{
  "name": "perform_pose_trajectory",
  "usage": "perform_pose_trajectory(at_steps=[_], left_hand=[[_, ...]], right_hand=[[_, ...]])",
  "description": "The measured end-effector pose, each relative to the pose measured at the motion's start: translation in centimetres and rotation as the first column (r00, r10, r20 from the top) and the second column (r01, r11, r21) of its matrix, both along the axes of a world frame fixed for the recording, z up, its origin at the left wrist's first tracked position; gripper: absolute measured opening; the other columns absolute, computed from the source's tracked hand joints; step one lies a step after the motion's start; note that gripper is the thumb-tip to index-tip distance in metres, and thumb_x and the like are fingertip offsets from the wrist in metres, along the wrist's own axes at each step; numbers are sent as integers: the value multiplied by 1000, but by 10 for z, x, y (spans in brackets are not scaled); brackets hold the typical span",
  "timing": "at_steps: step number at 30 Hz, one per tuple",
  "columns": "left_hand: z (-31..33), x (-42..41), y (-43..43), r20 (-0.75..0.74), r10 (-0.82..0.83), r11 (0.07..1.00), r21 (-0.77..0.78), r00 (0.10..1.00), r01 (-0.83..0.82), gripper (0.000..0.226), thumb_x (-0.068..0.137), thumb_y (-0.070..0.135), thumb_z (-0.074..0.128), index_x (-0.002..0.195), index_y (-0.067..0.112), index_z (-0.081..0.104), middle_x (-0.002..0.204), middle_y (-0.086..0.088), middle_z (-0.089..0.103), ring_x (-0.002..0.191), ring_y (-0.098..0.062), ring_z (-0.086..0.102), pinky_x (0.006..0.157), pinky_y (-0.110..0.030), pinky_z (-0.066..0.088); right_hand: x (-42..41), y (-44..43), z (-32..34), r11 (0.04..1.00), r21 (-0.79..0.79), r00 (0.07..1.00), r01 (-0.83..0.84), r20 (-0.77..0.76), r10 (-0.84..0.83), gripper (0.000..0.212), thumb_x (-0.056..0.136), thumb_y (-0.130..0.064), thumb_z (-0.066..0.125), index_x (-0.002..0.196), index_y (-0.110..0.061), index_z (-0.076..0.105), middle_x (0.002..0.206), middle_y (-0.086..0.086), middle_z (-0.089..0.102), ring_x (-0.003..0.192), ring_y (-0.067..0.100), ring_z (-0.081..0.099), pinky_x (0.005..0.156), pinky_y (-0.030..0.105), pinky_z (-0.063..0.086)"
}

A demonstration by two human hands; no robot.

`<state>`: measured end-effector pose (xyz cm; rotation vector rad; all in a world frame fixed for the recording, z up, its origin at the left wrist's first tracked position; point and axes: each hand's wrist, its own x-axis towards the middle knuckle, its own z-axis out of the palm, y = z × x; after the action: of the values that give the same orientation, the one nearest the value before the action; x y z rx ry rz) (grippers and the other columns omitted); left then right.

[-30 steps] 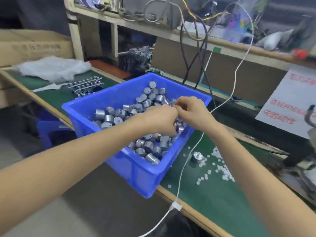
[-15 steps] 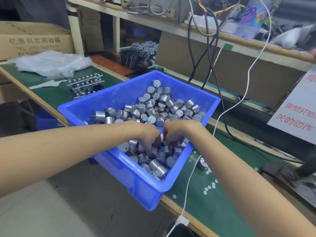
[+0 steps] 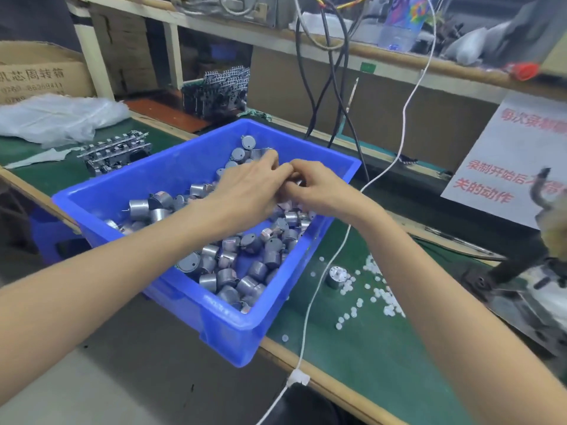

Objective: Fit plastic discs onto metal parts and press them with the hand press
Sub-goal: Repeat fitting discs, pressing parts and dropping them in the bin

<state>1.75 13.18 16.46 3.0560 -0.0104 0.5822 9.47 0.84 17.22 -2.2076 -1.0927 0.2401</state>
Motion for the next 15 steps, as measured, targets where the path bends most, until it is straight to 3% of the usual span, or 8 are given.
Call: perform_pose_trajectory(at_steps=[3, 7, 10, 13, 15], left_hand=[[13, -1, -50, 84, -23, 1000, -1, 996, 23, 32, 90, 10, 51, 121, 13, 43, 107, -8, 39, 75, -19, 36, 47, -29, 13], [7, -2, -123, 48, -95, 995, -19, 994, 96, 45, 81, 3, 61, 118, 13, 37, 105, -4, 40, 93, -24, 53, 51, -28, 23], [-15, 1, -165, -107, -141, 985, -118, 984, 128, 54, 75, -1, 62, 119, 12, 34, 116, -6, 45, 101, -27, 54, 52, -28, 22], [-56, 8, -181, -344, -147, 973, -221, 927, 72, 45, 83, 1, 56, 122, 10, 35, 121, -10, 43, 107, -33, 52, 66, -36, 34], [-85, 13, -178, -480, -117, 984, -172, 869, 38, 37, 90, 9, 54, 123, 6, 38, 124, -13, 44, 114, -34, 48, 79, -39, 38]], right_hand=[[-3, -48, 7, 978, 206, 981, 36, -196, 5, 17, 92, -9, 46, 84, -15, 60, 66, -12, 63, 60, 11, 53, 55, 24, 47], [-18, -117, -10, 937, 328, 963, 118, -266, -28, 25, 82, -13, 51, 73, -30, 66, 56, -13, 60, 52, 4, 49, 51, 17, 39], [-24, -160, -44, 906, 322, 933, 275, -316, -171, 12, 80, -17, 57, 83, -23, 66, 58, -15, 61, 50, 4, 47, 48, 15, 36], [-30, -194, -85, 809, 300, 847, 506, -352, -399, 11, 85, -19, 69, 96, -19, 65, 71, -14, 64, 51, 1, 52, 50, 13, 39], [-41, -210, -108, 732, 352, 807, 583, -354, -473, 14, 87, -16, 67, 98, -23, 63, 83, -9, 66, 54, -2, 58, 51, 12, 42]])
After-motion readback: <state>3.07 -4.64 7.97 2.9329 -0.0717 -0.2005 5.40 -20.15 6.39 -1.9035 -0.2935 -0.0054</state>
